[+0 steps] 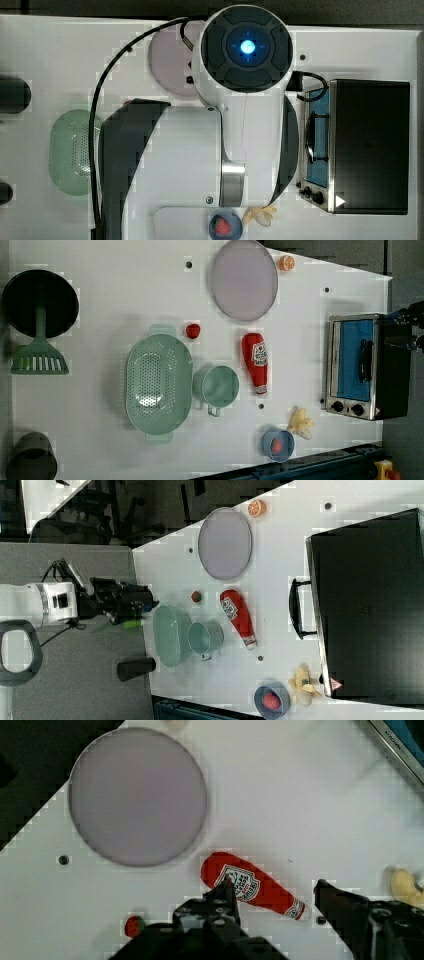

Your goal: Pick Ketchup from the table and place it in strainer.

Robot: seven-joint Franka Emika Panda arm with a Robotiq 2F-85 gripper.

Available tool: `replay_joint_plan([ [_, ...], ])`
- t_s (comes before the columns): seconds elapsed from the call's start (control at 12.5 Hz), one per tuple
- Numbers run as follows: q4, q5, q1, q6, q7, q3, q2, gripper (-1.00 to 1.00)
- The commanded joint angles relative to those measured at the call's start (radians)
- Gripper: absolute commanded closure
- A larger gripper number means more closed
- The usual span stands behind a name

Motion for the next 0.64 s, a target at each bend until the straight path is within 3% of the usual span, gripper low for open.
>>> replay_joint_plan([
  [0.08, -0.106, 0.012, -0.101, -0.121, 0.008, 0.061, -0.196, -0.58],
  [0.24, -0.135, 0.012, -0.100, -0.100, 0.008, 0.066, -0.189, -0.99],
  [0.64, -0.259, 0.012, -0.097, 0.073, -0.198, 0.106, -0.134, -1.00],
])
